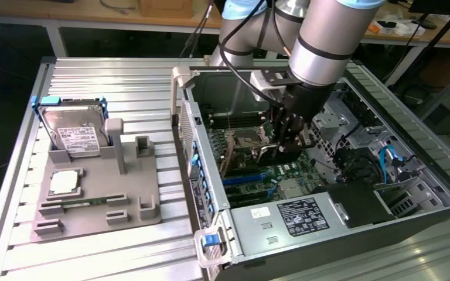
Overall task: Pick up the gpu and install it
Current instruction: 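Insert the gpu into the slot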
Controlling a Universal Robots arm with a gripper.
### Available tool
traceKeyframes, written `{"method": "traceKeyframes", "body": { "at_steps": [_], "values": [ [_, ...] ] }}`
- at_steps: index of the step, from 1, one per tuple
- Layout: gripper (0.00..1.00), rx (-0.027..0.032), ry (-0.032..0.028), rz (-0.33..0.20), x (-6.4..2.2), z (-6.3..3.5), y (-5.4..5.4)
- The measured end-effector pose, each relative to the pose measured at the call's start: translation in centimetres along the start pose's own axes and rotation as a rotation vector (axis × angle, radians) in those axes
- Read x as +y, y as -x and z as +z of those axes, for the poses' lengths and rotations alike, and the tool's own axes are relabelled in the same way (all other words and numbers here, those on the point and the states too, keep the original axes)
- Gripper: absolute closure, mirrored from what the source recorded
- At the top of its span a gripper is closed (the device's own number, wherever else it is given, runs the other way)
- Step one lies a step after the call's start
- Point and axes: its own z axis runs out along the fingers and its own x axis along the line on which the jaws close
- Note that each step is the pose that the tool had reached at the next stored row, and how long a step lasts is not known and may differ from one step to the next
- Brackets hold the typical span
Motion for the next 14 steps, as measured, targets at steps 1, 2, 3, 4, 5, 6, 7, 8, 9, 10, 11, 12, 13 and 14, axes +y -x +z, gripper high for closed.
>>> {"method": "traceKeyframes", "body": {
  "at_steps": [1,2,3,4,5,6,7,8,9,10,11,12,13,14],
  "values": [
    [0.73,0.0006,0.0,0.002,0.16,0.15,0.0],
    [0.73,0.001,0.0,0.004,0.4,0.35,0.0],
    [0.73,0.0014,0.0,0.006,0.7,0.55,0.0],
    [0.73,0.0015,-0.0002,0.006,0.95,0.68,0.0],
    [0.73,0.0014,-0.0004,0.006,1.2,0.79,0.0],
    [0.73,0.0014,-0.0006,0.007,1.47,0.9,0.0],
    [0.73,0.0014,-0.0009,0.007,1.65,0.98,0.0],
    [0.73,0.0014,-0.0012,0.007,1.79,1.06,0.0],
    [0.73,0.0013,-0.0014,0.007,1.88,1.14,0.0],
    [0.73,0.0014,-0.0018,0.007,1.94,1.31,0.0],
    [0.73,0.0014,-0.0019,0.007,1.96,1.46,-0.1],
    [0.73,0.0013,-0.0021,0.007,1.98,1.55,-0.1],
    [0.73,0.0014,-0.0021,0.007,1.97,1.54,-0.1],
    [0.73,0.0014,-0.0021,0.007,1.98,1.54,-0.1]
  ]
}}
